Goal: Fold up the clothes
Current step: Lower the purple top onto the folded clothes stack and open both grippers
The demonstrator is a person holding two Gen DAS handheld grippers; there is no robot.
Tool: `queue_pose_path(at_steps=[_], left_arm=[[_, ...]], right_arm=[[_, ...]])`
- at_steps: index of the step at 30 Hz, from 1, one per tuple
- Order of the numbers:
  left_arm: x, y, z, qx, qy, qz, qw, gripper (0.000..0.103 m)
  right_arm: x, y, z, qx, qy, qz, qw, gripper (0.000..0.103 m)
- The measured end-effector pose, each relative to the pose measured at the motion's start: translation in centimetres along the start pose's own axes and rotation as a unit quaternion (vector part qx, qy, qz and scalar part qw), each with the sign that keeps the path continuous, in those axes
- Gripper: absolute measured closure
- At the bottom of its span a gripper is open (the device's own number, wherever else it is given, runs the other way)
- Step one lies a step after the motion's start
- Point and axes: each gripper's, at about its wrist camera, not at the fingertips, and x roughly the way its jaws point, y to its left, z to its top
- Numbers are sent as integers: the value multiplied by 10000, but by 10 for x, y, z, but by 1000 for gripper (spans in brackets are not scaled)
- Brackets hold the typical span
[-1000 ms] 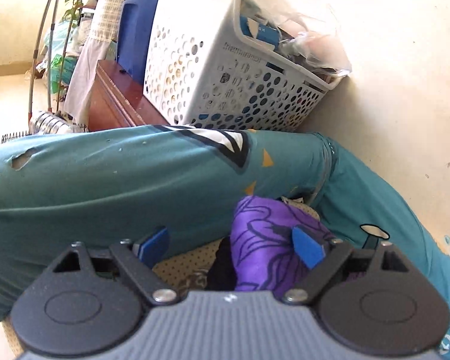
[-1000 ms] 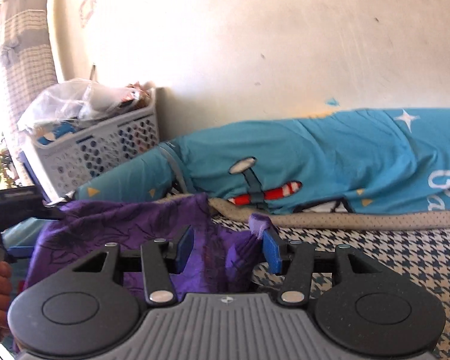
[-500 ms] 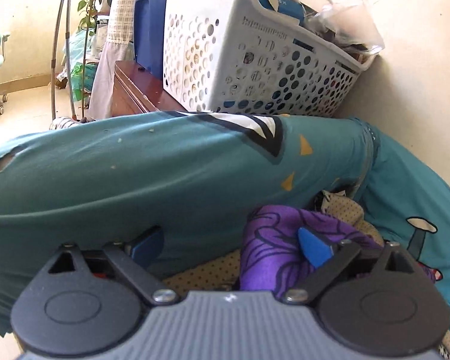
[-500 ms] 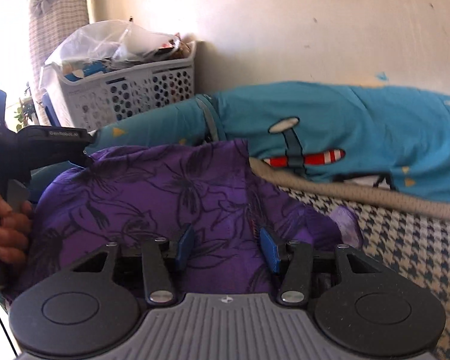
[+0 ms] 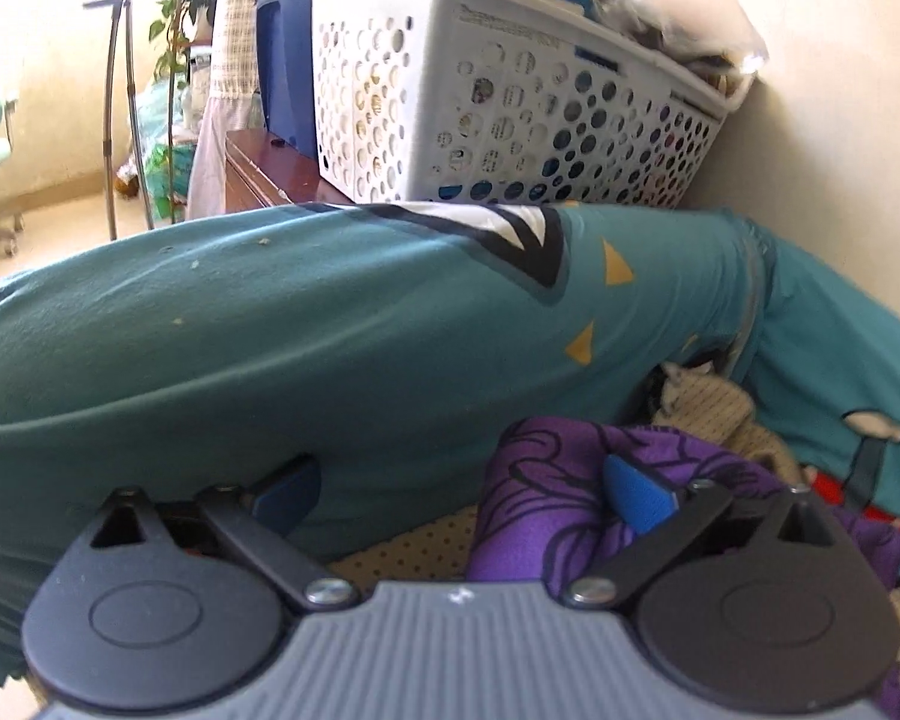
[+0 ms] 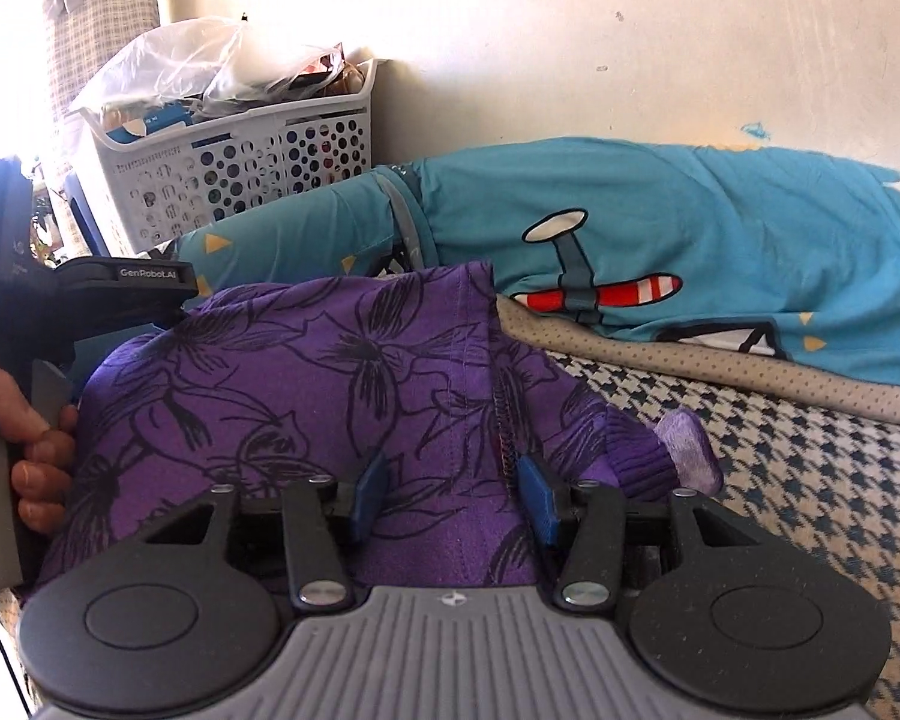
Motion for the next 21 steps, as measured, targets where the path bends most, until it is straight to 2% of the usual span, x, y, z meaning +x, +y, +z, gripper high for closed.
queue_pose_path(at_steps=[3,6,10,14,21], left_arm=[[-18,3,4,54,-53,-127,9999,2],[-44,-5,-2,521,-213,-52,9984,0],[-75,-11,-19,887,-228,-153,9957,0],[-101,-11,-37,1114,-119,-307,9932,0],[-129,-2,-74,1057,276,-384,9933,0]], right_arm=[[-17,1,6,2,-97,64,9999,55],[-35,2,9,36,-176,38,9998,54],[-57,5,7,159,-107,3,9998,54],[-82,8,-4,246,-84,-81,9996,48],[-107,6,-26,422,150,-127,9989,45]])
